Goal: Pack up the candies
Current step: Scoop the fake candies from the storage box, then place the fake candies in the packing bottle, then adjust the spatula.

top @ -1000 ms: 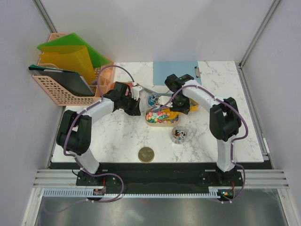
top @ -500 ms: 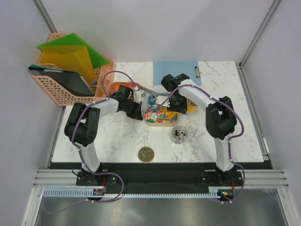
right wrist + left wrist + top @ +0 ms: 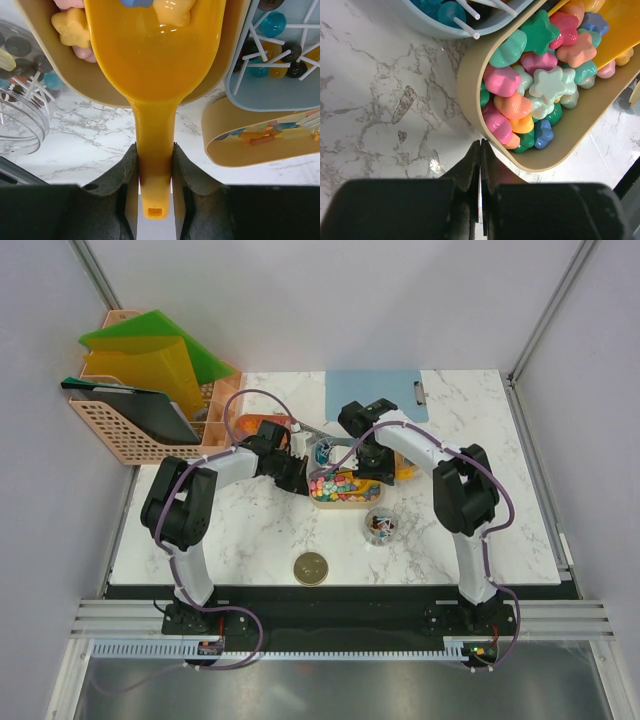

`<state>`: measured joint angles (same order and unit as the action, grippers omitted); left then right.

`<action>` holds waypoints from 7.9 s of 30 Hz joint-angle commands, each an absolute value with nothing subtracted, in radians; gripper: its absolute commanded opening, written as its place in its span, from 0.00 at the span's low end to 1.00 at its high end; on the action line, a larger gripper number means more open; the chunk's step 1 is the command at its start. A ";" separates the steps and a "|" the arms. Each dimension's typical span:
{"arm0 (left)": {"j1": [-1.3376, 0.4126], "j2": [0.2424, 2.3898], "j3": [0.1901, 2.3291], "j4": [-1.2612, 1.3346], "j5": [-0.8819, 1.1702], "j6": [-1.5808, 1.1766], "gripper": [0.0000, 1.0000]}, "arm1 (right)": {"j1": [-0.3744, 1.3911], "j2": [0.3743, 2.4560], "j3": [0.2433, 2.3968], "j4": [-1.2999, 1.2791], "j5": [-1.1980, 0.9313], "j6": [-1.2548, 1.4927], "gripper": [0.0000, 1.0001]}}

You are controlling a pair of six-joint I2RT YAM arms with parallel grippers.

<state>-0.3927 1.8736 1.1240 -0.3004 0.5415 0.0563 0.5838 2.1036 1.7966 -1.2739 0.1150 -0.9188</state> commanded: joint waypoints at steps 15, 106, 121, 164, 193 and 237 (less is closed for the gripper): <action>-0.428 1.861 1.160 -0.261 0.591 0.029 0.02 | 0.595 2.020 1.643 -1.032 0.002 -0.907 0.00; -0.316 1.681 1.308 -0.327 -0.354 0.216 1.00 | 0.512 1.404 1.261 -1.316 0.419 -1.345 0.00; -0.316 1.660 1.324 -0.333 -0.313 0.166 1.00 | 0.598 1.447 1.328 -1.413 0.560 -1.261 0.00; -0.308 1.703 1.278 -0.238 1.107 -0.278 0.54 | 0.623 1.548 1.605 -1.025 0.028 -0.934 0.00; -0.299 1.809 1.098 0.189 1.669 -0.529 0.02 | 0.479 1.164 1.377 -0.874 -0.664 -0.778 0.83; -0.258 1.873 1.277 -0.282 1.418 -0.239 0.50 | 0.419 1.348 1.390 -0.971 -0.623 -0.856 0.00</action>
